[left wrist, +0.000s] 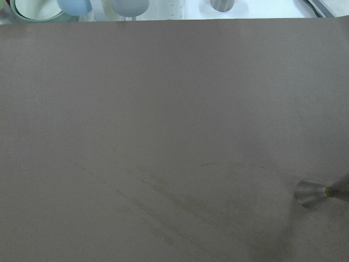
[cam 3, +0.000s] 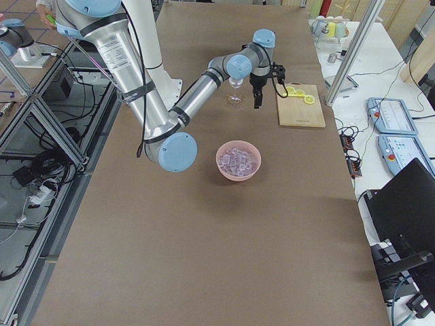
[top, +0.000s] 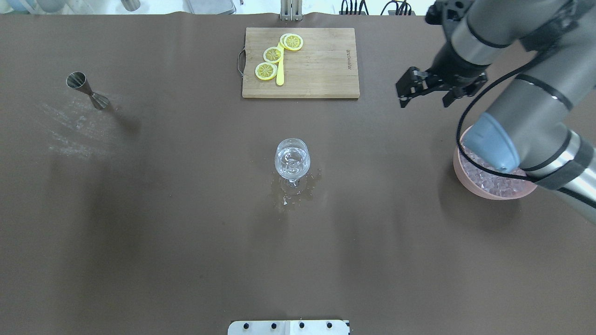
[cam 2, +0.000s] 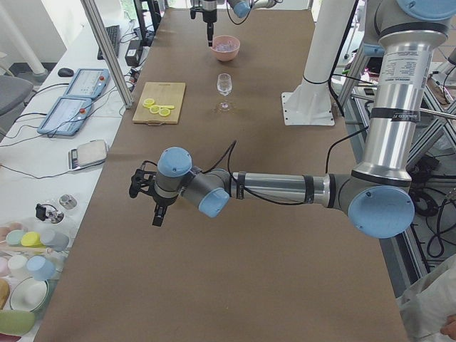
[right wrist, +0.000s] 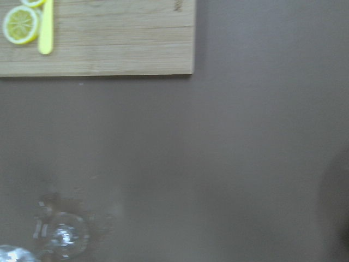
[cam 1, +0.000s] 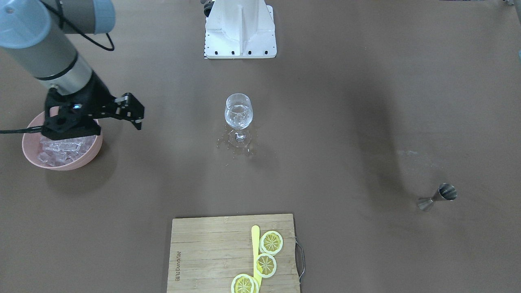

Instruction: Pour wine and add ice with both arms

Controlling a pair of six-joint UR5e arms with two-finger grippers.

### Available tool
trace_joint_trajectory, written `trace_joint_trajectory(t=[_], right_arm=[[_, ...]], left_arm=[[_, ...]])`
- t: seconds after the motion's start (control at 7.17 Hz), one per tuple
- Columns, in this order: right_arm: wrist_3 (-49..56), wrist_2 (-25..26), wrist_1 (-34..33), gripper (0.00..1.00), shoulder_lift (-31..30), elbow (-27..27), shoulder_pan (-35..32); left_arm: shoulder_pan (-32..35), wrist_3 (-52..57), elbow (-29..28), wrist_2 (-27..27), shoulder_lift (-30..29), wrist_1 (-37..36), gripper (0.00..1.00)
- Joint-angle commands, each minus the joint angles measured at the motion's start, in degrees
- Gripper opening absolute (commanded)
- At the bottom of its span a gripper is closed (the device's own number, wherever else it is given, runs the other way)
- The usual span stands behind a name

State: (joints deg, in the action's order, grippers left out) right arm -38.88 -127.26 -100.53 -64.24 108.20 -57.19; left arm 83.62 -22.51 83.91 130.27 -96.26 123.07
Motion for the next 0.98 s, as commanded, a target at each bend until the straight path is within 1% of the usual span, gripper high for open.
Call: trace_joint_trajectory(t=[0.0, 0.14, 0.28, 0.42, 0.56, 0.7, 0.84], right_arm=[[20.51, -0.45, 0.07, 1.0, -10.17, 0.35, -9.22], [28.52, -0.45, -0.02, 1.0, -12.47, -0.53, -13.0], [32.77, 0.25, 0.07, 1.0, -15.19, -1.23, -15.39], [33.16, -0.44, -0.02, 1.0, -16.09, -3.41, -19.15], [32.91, -0.36, 0.07, 1.0, -17.4, -4.39, -20.06], [32.82, -0.36, 0.07, 1.0, -17.24, -6.14, -20.15], [32.81, -0.36, 0.07, 1.0, -16.98, -9.21, -20.59]], left_arm=[[1.29, 9.03, -0.32, 0.16, 0.46, -6.42, 0.98], [1.2, 7.41, -0.67, -1.67, 1.07, -6.36, 0.98], [1.2, 7.39, -0.24, -0.99, 1.77, -5.57, 0.98], [1.2, 7.56, -0.5, -1.07, 1.87, -5.48, 0.98], [1.02, 7.3, 0.37, -1.08, 1.35, -5.74, 0.98], [1.02, 7.47, 0.29, -0.9, 1.95, -5.57, 0.98], [1.02, 7.56, 0.55, -0.9, 1.96, -5.39, 0.98]])
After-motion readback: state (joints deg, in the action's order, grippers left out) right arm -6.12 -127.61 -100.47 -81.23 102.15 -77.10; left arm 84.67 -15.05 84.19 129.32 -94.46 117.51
